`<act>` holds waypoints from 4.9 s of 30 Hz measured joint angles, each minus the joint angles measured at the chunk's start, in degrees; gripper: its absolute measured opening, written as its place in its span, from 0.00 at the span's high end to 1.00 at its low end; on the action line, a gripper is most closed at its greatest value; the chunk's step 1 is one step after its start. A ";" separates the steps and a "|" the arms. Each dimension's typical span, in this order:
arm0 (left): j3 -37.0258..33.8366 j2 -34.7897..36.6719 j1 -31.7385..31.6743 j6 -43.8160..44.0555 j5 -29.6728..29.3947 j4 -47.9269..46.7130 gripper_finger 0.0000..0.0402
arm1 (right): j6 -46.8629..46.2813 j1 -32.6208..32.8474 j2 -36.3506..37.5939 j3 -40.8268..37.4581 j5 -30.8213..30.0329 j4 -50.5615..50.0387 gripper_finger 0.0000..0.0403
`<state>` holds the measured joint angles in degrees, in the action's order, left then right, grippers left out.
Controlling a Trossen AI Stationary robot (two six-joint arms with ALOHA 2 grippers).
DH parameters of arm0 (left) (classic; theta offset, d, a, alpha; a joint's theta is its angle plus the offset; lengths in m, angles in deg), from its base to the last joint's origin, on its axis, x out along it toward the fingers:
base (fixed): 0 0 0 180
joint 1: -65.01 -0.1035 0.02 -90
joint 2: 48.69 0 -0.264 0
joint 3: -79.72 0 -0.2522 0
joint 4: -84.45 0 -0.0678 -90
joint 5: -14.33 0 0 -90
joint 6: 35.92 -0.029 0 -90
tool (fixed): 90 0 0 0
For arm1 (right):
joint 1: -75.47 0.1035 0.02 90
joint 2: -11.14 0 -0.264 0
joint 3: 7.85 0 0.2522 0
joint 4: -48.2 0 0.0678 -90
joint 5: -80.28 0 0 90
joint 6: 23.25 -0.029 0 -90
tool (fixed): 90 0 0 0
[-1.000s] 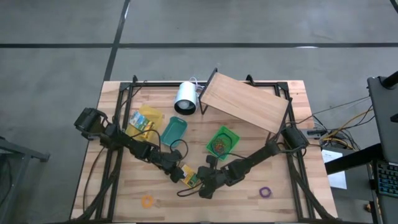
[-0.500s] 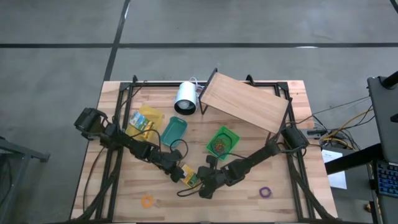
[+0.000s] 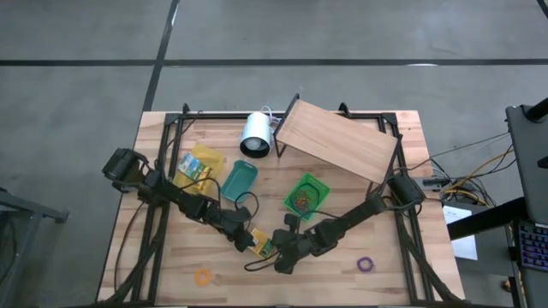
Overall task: Pick & Place Office Desk Supplies
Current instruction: Put the big yellow crayon box into the yellow bin
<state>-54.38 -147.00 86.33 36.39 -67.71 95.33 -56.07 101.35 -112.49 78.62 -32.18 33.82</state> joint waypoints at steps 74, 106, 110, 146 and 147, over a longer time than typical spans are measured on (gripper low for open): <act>0.02 -0.02 -0.04 -3.47 -0.93 2.66 0.87 | 10.24 10.61 30.23 -39.87 -25.62 35.26 0.98; 0.04 8.26 -0.04 -5.69 -1.20 5.15 0.91 | 10.29 10.58 29.81 -40.15 -25.64 36.09 0.98; 0.05 13.99 -0.04 -7.74 -4.40 0.18 0.91 | 10.29 10.58 29.81 -40.15 -25.64 36.09 0.98; 20.35 60.59 -0.04 4.21 -45.11 -97.02 0.91 | 10.32 10.58 29.80 -40.15 -25.64 35.94 0.98; 20.40 60.59 -0.04 4.08 -47.36 -98.61 0.91 | 10.32 10.58 29.80 -40.15 -25.64 35.94 0.98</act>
<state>-33.98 -86.41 86.28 40.47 -115.07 -3.28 -45.75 111.94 -82.70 38.47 -57.82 69.76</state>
